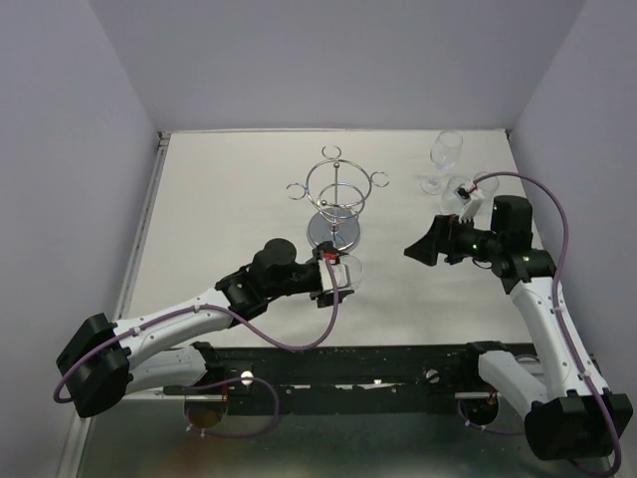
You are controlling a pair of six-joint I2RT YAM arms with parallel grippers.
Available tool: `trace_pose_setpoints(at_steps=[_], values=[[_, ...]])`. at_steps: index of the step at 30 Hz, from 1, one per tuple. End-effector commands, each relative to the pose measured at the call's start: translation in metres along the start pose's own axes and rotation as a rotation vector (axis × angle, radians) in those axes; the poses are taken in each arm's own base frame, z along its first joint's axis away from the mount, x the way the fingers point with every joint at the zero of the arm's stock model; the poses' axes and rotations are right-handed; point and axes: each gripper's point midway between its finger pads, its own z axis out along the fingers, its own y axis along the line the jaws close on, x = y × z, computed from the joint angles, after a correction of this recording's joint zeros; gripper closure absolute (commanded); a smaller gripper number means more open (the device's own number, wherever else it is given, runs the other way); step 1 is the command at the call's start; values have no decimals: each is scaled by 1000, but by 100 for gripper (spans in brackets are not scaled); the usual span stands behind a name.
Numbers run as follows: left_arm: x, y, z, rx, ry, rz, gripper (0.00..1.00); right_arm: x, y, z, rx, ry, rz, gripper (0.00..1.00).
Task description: Take the wine glass off the wine glass rack
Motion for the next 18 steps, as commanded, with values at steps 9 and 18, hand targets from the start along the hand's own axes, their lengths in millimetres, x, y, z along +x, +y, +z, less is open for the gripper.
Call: trace_pose_setpoints(at_steps=[9,18], values=[[1,33,-6,-160,-13,-193,26,-9,-17,-11,122,-7,-111,0],[9,35,-5,-188,15,-248,1,-16,-18,-9,121,-1,-132,0]])
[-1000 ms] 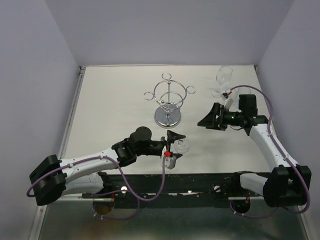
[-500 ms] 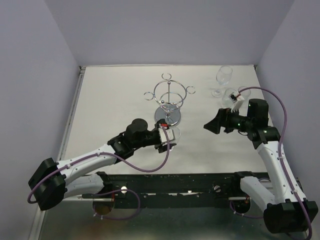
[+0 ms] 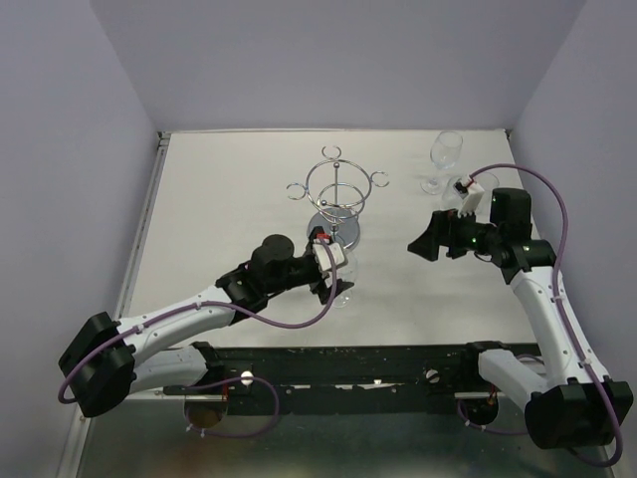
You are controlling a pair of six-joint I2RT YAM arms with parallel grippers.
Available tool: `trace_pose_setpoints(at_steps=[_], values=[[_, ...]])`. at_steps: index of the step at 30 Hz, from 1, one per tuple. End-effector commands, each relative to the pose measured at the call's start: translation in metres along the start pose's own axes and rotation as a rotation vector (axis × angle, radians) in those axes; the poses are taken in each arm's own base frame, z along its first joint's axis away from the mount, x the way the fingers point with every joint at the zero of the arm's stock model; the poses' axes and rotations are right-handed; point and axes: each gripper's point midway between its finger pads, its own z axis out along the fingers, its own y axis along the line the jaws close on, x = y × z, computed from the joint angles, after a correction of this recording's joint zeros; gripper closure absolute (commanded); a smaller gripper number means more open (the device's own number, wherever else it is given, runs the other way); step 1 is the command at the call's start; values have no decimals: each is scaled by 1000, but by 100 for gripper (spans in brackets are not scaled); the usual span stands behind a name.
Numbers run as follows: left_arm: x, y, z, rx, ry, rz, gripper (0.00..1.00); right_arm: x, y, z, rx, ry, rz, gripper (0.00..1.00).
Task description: Take the wine glass off the wine glass rack
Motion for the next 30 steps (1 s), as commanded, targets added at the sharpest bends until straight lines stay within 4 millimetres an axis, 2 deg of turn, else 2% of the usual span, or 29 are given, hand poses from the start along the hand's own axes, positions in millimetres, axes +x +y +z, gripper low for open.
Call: trace_pose_setpoints(at_steps=[1,3,6,9,10,14,16,18,21,24,27,30], values=[[-8,8,0,-46,-27,-30,1,-4,-3,-2,19,-3,-32,0],[-10,10,-3,-52,-21,-27,1,-5,1,-3,0,-5,-35,0],[-20,12,-13,-53,-4,1,1,-14,16,-4,-65,-19,-169,0],[-39,15,-31,-44,12,62,1,-19,44,-6,-154,-37,-351,0],[-39,15,-38,-47,34,79,1,-20,53,-6,-184,-42,-420,0],[-63,24,-73,-99,40,136,1,-5,93,2,-342,-26,-693,0],[-71,36,-91,-170,46,130,1,5,106,9,-399,-10,-813,0],[-69,52,-105,-249,79,131,1,10,114,17,-438,7,-888,0],[-57,87,-130,-414,93,113,1,13,124,29,-492,38,-943,0],[-47,124,-159,-594,73,-4,1,13,132,40,-533,54,-986,0],[-38,149,-187,-734,48,-96,1,13,137,51,-558,73,-1016,0],[-27,162,-206,-824,43,-133,1,13,143,59,-592,84,-1022,0]])
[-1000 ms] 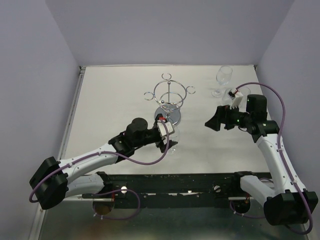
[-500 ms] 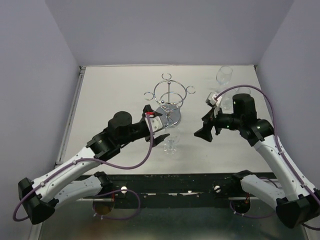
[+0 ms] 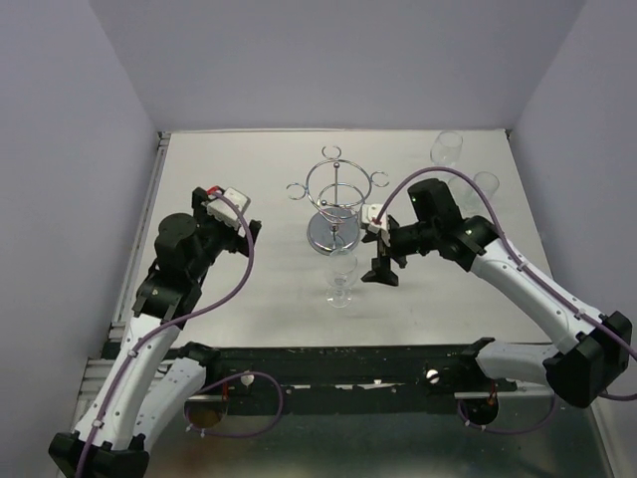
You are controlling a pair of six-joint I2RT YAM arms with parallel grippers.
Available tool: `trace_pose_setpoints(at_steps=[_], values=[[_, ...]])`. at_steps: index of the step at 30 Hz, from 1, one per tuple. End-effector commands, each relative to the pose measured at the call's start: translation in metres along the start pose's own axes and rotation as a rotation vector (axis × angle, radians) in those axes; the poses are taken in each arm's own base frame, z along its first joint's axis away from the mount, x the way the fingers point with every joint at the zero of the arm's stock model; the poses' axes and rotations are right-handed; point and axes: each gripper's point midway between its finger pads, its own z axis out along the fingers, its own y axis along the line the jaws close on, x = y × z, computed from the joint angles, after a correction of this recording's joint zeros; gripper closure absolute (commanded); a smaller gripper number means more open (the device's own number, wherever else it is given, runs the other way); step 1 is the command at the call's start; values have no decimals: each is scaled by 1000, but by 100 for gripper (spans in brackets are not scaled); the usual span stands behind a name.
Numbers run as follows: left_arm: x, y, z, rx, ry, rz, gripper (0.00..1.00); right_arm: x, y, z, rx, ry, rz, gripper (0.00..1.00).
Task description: Take the wine glass off the wine glass rack
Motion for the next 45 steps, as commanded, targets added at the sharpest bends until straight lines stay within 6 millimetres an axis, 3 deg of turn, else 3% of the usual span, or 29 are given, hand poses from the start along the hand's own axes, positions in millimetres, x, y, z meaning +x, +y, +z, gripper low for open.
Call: trace_pose_setpoints(at_steps=[1,6,16,28,33,38,45], values=[[13,31,-11,-142,6,-109,1,-20,-3,9,-47,-33,-100,0],[28,41,-14,-189,17,-158,1,-21,2,26,-91,-20,-159,0],[40,36,-16,-163,21,-171,1,-24,6,51,-125,-17,-176,1],[44,26,-12,-106,22,-182,1,-24,7,53,-110,-15,-141,32],[47,23,-12,-85,36,-176,1,-13,2,39,-10,35,-55,37],[49,25,-10,-89,42,-162,1,17,-4,12,88,76,104,40],[50,27,-6,-81,51,-169,1,65,-70,-39,349,111,358,45]])
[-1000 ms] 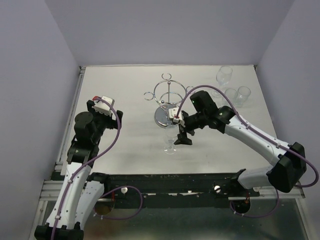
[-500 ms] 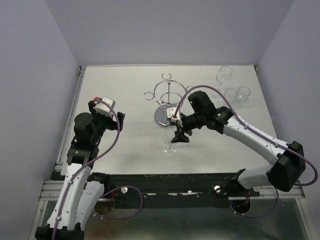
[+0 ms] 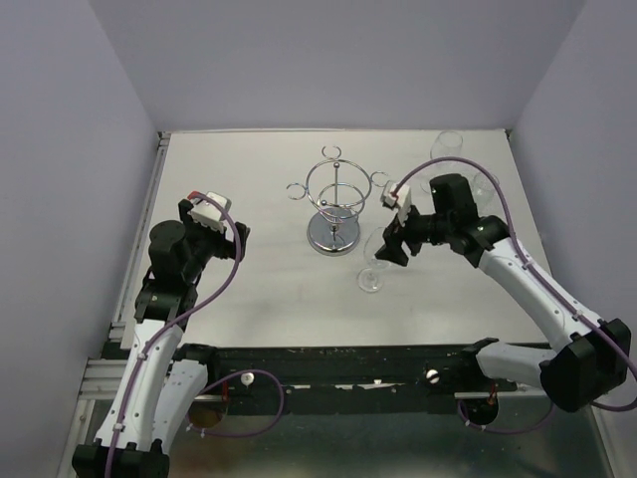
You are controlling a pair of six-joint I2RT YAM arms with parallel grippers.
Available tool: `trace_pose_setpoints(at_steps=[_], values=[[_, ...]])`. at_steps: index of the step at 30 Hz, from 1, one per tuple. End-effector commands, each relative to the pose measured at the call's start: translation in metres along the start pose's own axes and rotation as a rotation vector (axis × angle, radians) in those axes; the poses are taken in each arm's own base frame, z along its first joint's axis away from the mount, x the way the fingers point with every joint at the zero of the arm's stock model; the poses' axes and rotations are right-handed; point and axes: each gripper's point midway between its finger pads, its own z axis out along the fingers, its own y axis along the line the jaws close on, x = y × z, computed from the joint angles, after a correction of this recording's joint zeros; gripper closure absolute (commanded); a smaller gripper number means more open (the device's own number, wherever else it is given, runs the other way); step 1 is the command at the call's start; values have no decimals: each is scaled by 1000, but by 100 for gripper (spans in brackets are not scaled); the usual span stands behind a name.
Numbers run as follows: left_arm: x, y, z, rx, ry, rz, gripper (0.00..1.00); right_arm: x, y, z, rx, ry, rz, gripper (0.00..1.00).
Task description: Take the wine glass off the wine glass rack
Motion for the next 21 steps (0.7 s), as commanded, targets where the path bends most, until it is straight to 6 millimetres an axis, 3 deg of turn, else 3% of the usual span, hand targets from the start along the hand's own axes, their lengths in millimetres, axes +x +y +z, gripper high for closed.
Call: trace_pose_setpoints(at_steps=[1,5,14,21], values=[[-3,-3,3,31,-12,7,1,27,-52,-21,179,55,164,45],[-2,-4,5,41,-8,5,1,31,-103,-40,304,72,206,47],[1,-3,1,34,5,24,1,41,-197,-57,468,106,300,48],[5,1,-3,27,16,32,1,40,-244,-53,512,114,311,48]])
